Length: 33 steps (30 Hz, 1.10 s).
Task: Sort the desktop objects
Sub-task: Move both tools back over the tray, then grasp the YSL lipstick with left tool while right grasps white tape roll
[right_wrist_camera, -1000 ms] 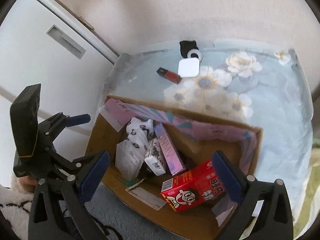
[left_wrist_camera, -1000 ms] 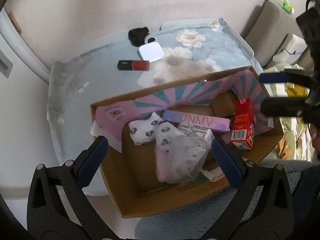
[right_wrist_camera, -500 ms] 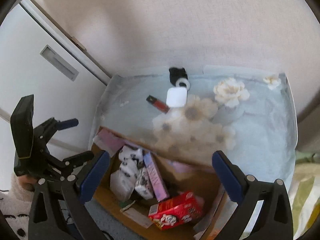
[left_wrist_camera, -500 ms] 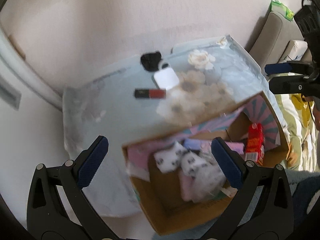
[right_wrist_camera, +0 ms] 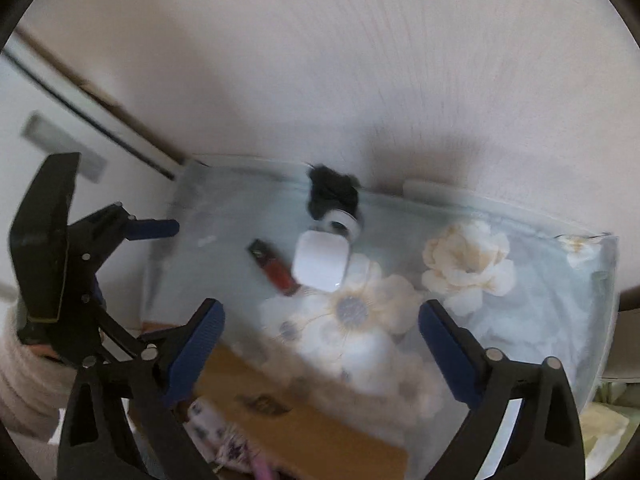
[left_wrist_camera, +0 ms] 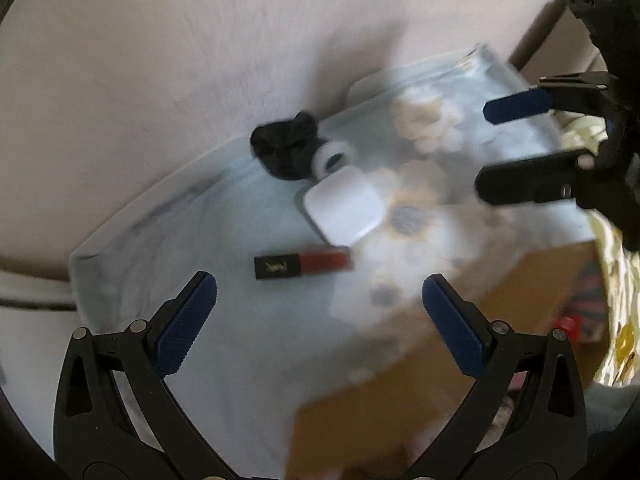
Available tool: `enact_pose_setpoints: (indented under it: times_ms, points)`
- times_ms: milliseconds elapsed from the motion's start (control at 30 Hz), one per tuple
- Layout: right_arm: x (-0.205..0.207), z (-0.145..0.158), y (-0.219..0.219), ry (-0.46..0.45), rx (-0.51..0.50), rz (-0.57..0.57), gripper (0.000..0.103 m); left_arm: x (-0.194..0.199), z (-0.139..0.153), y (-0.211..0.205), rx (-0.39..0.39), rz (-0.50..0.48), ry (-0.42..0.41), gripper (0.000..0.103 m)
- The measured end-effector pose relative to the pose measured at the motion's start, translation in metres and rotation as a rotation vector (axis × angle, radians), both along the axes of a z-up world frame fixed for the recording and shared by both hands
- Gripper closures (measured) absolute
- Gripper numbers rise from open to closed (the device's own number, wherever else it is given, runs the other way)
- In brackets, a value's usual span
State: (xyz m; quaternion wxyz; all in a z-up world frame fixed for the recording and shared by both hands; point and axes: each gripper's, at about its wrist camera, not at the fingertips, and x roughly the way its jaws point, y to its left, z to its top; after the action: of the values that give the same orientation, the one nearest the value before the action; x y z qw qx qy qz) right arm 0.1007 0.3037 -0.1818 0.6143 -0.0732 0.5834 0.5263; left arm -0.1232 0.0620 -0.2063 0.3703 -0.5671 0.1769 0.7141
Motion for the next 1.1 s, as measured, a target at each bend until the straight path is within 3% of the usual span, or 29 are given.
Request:
enact_pose_setpoints:
  times_ms: [133,367,533,667,767,833,933,1100]
  points:
    - [0.005,-0.039,0.032,0.031,-0.033,-0.054,0.010,-0.015,-0.036,0.009,-0.044,0.011,-0.034,0.000]
    - [0.002,-0.054,0.068,-0.035,-0.064,-0.143,0.011,-0.017,-0.060,0.015,-0.060,-0.004,-0.078,0.001]
    - [0.005,-0.065,0.083,-0.027,-0.090,-0.153,0.030,-0.019,-0.069,0.018,-0.074,-0.013,-0.107,0.001]
    - [0.008,-0.074,0.086,0.002,-0.100,-0.169,0.038,-0.021,-0.077,0.017,-0.083,-0.013,-0.142,0.001]
    - [0.010,-0.079,0.086,0.023,-0.094,-0.180,0.051,-0.021,-0.080,0.019,-0.101,-0.022,-0.121,0.000]
    - [0.011,-0.081,0.084,0.029,-0.094,-0.190,0.061,-0.021,-0.086,0.019,-0.111,-0.025,-0.156,0.007]
    - [0.012,-0.082,0.082,0.052,-0.074,-0.196,0.063,-0.019,-0.087,0.018,-0.110,-0.033,-0.163,0.020]
    - [0.015,-0.083,0.077,0.076,-0.050,-0.206,0.063,-0.015,-0.086,0.011,-0.103,-0.041,-0.162,0.021]
